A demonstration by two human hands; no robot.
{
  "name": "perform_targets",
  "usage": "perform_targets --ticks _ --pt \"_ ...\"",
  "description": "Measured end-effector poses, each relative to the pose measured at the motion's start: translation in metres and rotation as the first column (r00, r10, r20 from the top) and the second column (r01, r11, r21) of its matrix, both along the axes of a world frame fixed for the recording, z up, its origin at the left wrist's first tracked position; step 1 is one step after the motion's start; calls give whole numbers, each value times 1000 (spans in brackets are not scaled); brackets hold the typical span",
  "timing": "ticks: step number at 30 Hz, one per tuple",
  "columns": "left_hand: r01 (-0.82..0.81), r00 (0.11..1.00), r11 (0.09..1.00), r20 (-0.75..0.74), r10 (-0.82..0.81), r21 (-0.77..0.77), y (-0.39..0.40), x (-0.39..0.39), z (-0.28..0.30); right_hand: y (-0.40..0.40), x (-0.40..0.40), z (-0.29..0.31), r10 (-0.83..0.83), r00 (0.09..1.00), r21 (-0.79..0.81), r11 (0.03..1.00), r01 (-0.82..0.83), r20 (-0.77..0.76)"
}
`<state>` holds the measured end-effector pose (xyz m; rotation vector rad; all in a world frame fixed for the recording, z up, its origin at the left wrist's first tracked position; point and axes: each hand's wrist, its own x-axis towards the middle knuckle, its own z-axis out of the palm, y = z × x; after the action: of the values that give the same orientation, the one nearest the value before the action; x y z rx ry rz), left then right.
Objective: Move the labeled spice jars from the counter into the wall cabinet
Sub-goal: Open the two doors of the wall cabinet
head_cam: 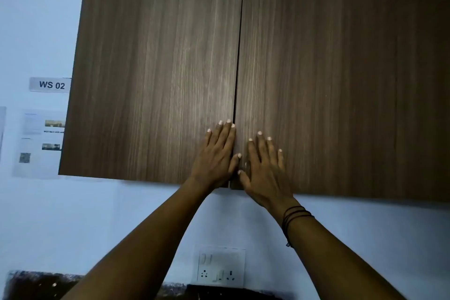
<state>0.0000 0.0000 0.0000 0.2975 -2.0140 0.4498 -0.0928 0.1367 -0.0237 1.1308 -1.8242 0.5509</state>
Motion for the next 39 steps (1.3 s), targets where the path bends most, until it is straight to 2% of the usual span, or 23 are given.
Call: perform_targets --ticks 4,15,23,33,39 --pt "-9 999 1000 39 9 19 1 -8 -2 -10 -8 -10 -74 997 114 991 76 -15" --pt "14 1000 998 -19 -13 59 11 -24 5 -29 -16 -14 -70 997 124 990 72 -17" --pt "73 996 996 -60 -69 55 4 -28 2 -36 -21 -16 -149 985 117 980 159 -90" --pt "272 953 956 -168 -252 112 0 -30 0 -41 -23 -12 -199 951 138 962 236 -238" --pt "469 877 857 -231 -422 215 1 -25 -6 -28 -18 -12 -175 945 163 960 226 -277"
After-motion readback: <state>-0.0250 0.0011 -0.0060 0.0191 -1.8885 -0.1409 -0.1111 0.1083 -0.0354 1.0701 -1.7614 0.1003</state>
